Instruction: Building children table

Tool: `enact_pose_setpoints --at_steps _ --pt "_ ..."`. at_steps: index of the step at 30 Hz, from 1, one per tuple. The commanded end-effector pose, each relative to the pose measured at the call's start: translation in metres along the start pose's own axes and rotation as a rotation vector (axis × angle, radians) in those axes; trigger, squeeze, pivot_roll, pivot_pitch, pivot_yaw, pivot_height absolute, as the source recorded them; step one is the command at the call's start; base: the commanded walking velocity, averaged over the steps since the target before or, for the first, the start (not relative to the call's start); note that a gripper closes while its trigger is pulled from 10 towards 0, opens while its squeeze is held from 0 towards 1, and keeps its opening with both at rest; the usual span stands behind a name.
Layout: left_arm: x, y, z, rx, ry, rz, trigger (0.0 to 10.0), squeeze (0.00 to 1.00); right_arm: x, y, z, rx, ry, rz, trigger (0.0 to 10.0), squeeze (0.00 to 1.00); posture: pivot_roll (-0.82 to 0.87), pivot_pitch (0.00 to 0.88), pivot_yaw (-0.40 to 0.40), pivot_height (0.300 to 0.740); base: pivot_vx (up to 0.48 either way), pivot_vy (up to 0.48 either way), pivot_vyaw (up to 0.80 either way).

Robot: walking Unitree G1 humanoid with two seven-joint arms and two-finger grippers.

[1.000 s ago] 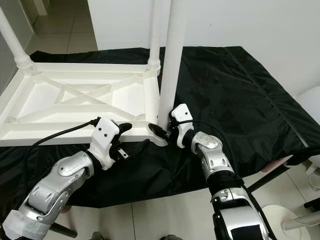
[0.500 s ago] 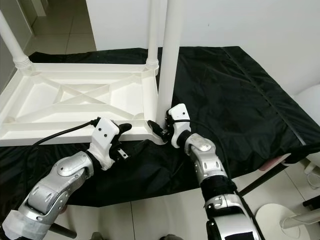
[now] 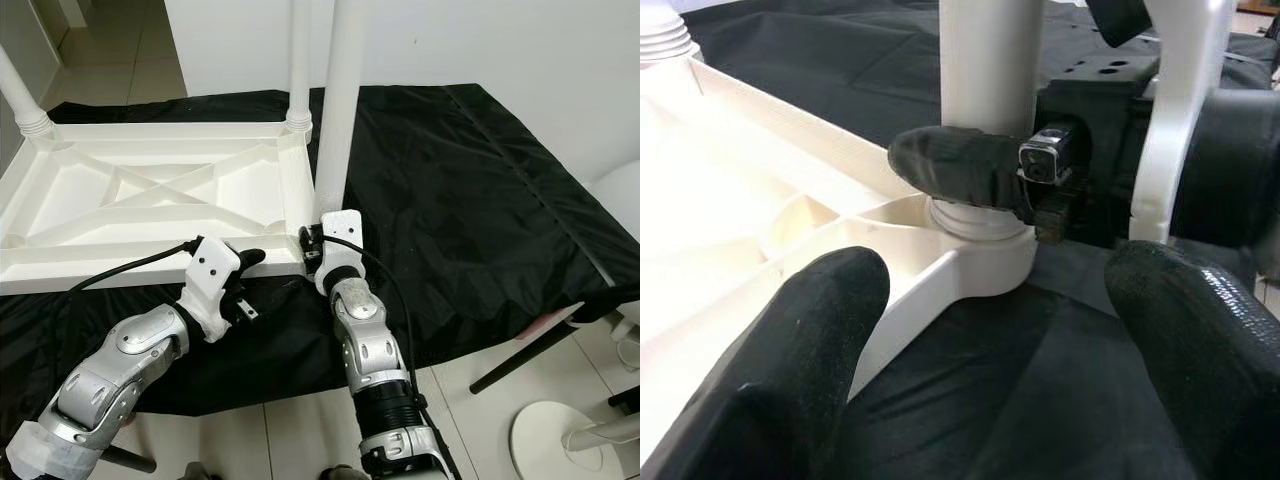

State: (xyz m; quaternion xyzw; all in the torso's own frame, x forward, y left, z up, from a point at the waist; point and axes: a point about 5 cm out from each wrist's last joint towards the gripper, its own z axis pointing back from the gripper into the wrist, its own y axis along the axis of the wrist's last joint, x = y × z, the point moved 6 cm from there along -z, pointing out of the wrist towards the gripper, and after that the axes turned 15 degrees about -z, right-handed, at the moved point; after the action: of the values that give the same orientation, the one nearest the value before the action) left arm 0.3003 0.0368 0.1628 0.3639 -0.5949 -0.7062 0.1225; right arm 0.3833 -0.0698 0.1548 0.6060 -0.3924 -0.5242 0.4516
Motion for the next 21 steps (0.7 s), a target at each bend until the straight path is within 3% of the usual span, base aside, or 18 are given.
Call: enact_pose_setpoints --at_steps 1,5,6,10,17,18,20,21 --pt "0.013 0.003 0.001 0.016 -0.075 0.002 10.0 0.00 -0.002 -0.001 0.002 -0.008 -0.004 -0.013 10.0 0.00 -0.02 0.101 -0.013 0.740 0.000 0.000 0.00" --pt "0.013 0.002 0.002 0.015 -0.075 0.005 10.0 0.00 -0.005 0.003 0.003 -0.001 0.018 -0.035 10.0 0.00 -0.02 0.096 -0.017 0.740 0.000 0.000 0.00" --pt "0.014 0.002 0.002 0.015 -0.075 0.006 10.0 0.00 -0.005 0.004 0.003 0.001 0.024 -0.043 10.0 1.00 -0.01 0.095 -0.018 0.740 0.000 0.000 0.00" --pt "0.013 0.003 0.003 0.015 -0.072 0.005 10.0 0.00 -0.010 0.014 0.005 0.038 0.065 -0.070 10.0 1.00 -0.01 0.091 -0.021 0.740 0.000 0.000 0.00" --pt "0.015 0.002 0.002 0.015 -0.075 0.005 10.0 0.00 -0.012 0.017 0.006 0.005 0.187 -0.072 10.0 1.00 -0.02 0.088 -0.020 0.740 0.000 0.000 0.00" --pt "0.017 0.002 0.002 0.016 -0.080 0.007 10.0 0.00 -0.007 0.017 0.006 -0.035 0.288 -0.038 10.0 0.00 -0.03 0.088 -0.024 0.740 0.000 0.000 0.00" --pt "0.017 0.002 0.002 0.016 -0.080 0.007 10.0 0.00 -0.007 0.017 0.006 -0.035 0.288 -0.038 10.0 0.00 -0.03 0.088 -0.024 0.740 0.000 0.000 0.00" --pt "0.017 0.002 0.001 0.016 -0.081 0.008 10.0 0.00 -0.001 0.015 0.007 -0.068 0.359 0.006 10.0 0.00 -0.03 0.086 -0.025 0.740 0.000 0.000 0.00"
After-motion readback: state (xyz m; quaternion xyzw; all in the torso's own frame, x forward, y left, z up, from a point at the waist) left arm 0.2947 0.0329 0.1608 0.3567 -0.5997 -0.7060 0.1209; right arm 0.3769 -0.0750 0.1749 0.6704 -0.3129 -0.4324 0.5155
